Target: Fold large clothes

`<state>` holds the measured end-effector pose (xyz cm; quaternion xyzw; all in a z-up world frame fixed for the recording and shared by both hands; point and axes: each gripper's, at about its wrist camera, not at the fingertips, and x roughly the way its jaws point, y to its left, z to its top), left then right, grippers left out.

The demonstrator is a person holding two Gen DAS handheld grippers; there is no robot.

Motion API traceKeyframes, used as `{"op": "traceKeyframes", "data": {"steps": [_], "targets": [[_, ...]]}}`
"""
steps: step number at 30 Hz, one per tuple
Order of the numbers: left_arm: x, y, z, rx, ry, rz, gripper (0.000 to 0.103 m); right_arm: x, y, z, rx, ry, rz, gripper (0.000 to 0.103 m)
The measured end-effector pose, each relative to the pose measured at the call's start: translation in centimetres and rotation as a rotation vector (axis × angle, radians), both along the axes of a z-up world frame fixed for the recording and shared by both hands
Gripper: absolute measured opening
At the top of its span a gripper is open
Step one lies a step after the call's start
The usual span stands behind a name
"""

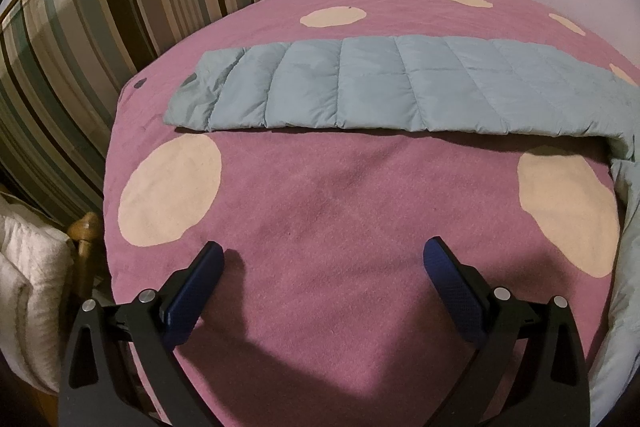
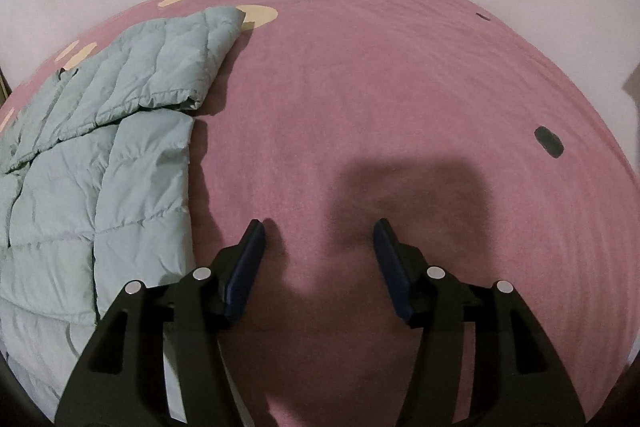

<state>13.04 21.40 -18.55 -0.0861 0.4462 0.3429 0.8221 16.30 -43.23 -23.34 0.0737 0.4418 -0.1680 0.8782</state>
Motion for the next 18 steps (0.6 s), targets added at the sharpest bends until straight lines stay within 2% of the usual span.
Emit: {"op": "traceKeyframes", "data": {"steps": [10,15,18], "targets": [[-1.6,1.0,0.6,-0.079,-0.059,-0.056,0.099,0.0,0.0,-0.1,-0.017,0.009,0.001,0.058],[-2.8,3.7,1.9,-0.099,-0.117,-0.034,0.099,0.1,0.2,-0.2,-0.031,0.016,0.0,0.059],[-3.1,6.9,2.6,-0.115,-0.154,0.007,0.099,0.1,0.2,-0.2,-0.031,0.017,-0.001,0.059]]}}
